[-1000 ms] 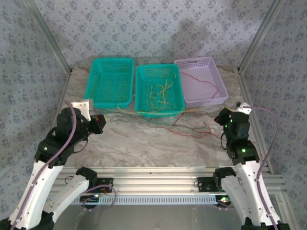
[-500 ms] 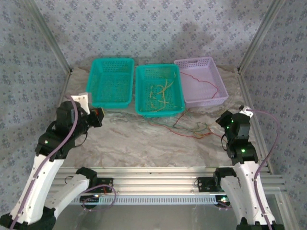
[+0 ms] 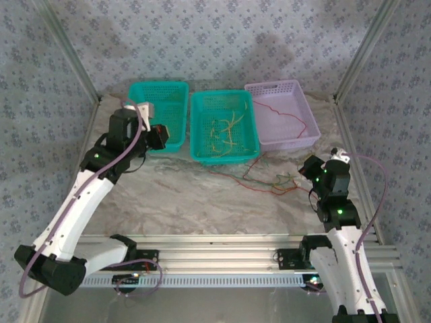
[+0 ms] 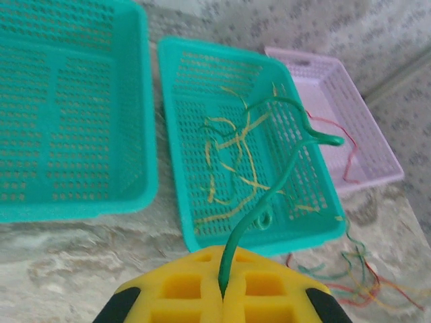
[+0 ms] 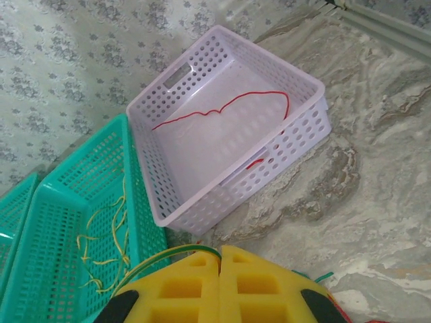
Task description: Untangle the cables
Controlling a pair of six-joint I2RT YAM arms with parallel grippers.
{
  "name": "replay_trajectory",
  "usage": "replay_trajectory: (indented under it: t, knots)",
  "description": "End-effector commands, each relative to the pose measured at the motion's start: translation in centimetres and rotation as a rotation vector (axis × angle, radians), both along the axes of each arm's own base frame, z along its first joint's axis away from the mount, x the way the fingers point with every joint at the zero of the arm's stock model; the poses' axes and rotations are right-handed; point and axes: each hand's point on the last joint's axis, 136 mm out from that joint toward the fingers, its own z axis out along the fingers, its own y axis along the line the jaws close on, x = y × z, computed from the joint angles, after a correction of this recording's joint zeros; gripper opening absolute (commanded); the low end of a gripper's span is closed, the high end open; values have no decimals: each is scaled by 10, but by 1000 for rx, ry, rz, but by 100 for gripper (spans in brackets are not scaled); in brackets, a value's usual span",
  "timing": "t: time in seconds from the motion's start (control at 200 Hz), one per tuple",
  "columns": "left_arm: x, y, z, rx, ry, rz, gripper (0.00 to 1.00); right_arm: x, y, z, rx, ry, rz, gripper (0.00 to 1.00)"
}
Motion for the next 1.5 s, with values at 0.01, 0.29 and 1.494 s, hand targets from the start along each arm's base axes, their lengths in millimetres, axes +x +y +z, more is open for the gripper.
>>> replay_trajectory:
  t: [0.01,0.29,1.494]
  knots:
    - [34,34,9,-1,-30,174,0,2,13,8,27,-43,65,0]
    - [106,77,-54,40,173,395,0,4,28,19,34,-79,123,0]
    - [133,19,-55,116,280,231,84,-9,49,55,-38,-150,236,0]
